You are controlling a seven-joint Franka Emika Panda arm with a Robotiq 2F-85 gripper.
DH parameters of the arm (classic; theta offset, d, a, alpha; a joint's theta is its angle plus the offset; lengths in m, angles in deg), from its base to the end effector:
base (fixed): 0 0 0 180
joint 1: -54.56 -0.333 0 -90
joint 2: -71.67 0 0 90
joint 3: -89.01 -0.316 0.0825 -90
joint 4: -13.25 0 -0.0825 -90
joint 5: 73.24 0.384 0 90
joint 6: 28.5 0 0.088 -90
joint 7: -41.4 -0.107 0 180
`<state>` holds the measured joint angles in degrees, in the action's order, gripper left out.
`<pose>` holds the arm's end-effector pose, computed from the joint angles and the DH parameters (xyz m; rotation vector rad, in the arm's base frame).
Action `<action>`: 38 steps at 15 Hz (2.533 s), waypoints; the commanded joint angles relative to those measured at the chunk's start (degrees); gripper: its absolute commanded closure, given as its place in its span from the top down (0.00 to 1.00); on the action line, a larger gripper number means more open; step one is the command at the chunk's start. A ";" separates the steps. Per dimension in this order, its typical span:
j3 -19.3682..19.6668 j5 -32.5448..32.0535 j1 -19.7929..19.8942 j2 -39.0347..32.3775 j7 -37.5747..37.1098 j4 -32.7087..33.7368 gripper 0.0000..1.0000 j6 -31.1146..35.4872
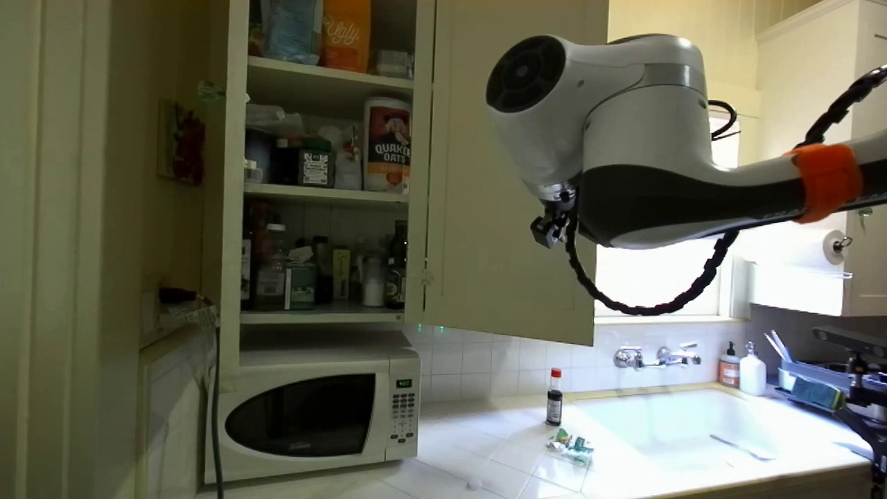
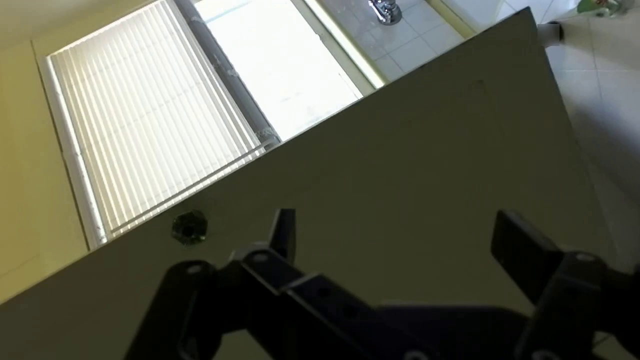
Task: Close the top right cabinet door
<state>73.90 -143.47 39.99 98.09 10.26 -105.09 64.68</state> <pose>0.3939 0.1483 0.6877 1.8639 0.0223 0.7340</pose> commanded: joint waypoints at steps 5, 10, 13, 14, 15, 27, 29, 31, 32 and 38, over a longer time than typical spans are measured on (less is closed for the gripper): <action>12.43 6.89 4.10 -1.33 -5.05 5.82 1.00 23.34; 16.14 21.66 8.00 -5.27 -3.47 10.31 1.00 34.90; 13.50 24.06 11.96 -4.66 -3.01 9.43 1.00 34.55; 13.25 24.65 12.68 -5.00 -2.77 9.74 1.00 34.46; 12.82 24.52 13.27 -5.06 -2.83 9.77 1.00 34.39; 15.27 27.15 19.56 -12.08 -6.88 18.62 1.00 41.17; 16.27 31.63 19.15 -16.87 -3.04 23.86 1.00 43.58; 16.56 36.59 19.46 -21.84 -0.14 29.76 1.00 43.03; 16.67 38.57 19.66 -23.61 0.93 32.45 1.00 41.94; 19.33 46.81 21.30 -31.94 1.14 44.94 1.00 39.70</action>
<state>92.44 -101.27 60.27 70.08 9.88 -67.08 106.96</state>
